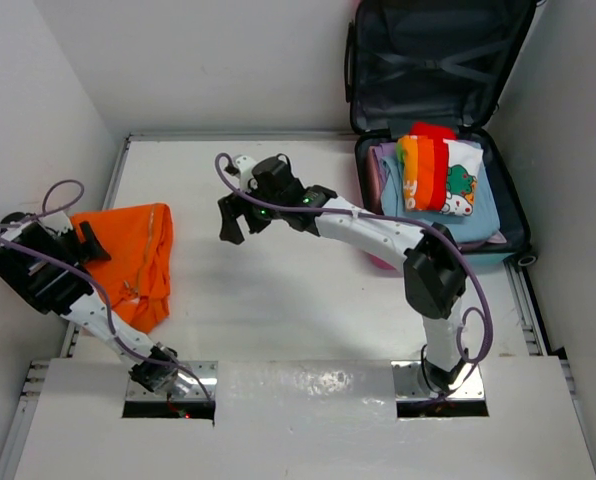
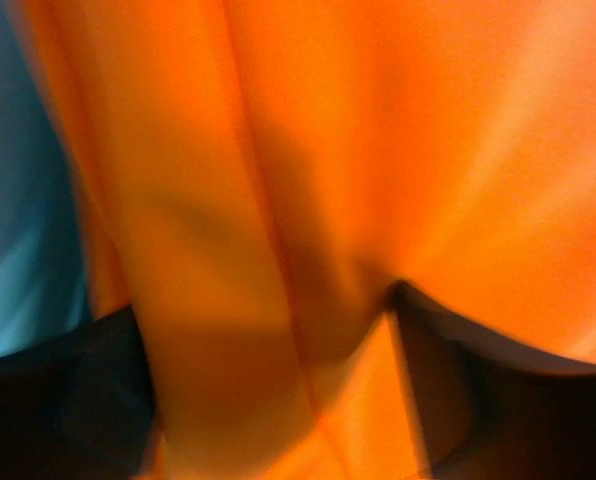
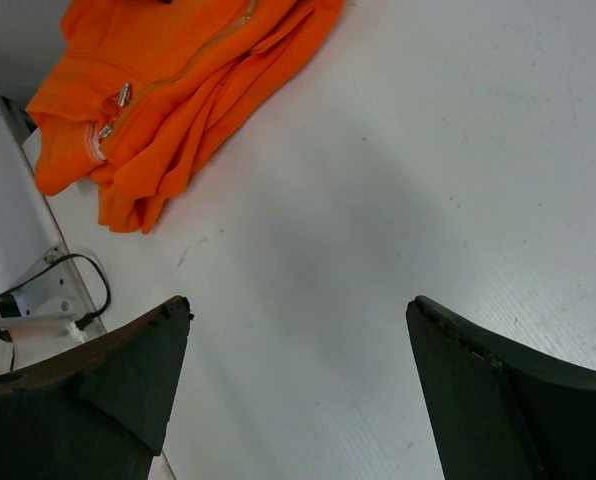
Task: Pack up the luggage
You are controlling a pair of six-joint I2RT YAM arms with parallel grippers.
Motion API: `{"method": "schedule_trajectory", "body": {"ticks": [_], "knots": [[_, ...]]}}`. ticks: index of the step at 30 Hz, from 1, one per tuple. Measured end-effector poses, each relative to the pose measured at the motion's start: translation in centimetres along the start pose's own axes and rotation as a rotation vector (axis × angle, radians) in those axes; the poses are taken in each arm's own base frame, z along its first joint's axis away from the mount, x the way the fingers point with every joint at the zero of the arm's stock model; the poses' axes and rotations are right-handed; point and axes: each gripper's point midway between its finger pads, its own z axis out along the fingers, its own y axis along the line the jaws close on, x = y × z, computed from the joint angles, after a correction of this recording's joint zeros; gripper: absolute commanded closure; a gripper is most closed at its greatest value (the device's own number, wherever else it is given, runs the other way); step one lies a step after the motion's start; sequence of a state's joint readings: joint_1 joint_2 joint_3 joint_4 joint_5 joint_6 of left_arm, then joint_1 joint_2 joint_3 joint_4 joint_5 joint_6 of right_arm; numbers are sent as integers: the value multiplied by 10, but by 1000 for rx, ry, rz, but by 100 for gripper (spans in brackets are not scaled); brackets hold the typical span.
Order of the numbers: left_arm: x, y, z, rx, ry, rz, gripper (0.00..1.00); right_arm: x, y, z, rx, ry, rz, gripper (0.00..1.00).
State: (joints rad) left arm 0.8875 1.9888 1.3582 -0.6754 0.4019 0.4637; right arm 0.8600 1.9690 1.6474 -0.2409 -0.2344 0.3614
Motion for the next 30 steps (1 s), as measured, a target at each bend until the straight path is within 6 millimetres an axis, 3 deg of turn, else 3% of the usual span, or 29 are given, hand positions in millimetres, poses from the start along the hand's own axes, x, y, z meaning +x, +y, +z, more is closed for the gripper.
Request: {"method": "schedule_trajectory", "body": {"ticks": [2,3,6,8,10,15,18,21,24,25,28,30], "knots": [[2,-14,6,68,-8,20,50,2,-1,2,3,5,-1,13],[3,-17,7,91,-14,30,72,3,-2,3,6,8,-1,13],[2,-29,6,125,-50,109,98,8,-5,7,14,22,4,13],[1,-42,8,131,-61,193,100,11,-7,8,18,28,6,13],[1,-70,14,159,-65,326,100,16,-8,9,22,36,9,13],[27,-194,36,362,10,719,100,41,-20,10,34,78,32,12],[53,-264,44,493,76,957,100,65,-43,-3,66,112,89,12],[76,-319,50,574,118,1201,95,78,-77,-31,128,111,164,12],[99,-372,53,613,120,1506,83,71,-130,-85,253,42,219,8],[106,-390,54,624,112,1611,72,64,-140,-99,288,14,216,8],[132,-448,55,670,49,1914,56,39,-152,-138,365,-64,165,7],[141,-480,55,684,-17,2079,22,29,-152,-162,413,-94,143,7]]}}
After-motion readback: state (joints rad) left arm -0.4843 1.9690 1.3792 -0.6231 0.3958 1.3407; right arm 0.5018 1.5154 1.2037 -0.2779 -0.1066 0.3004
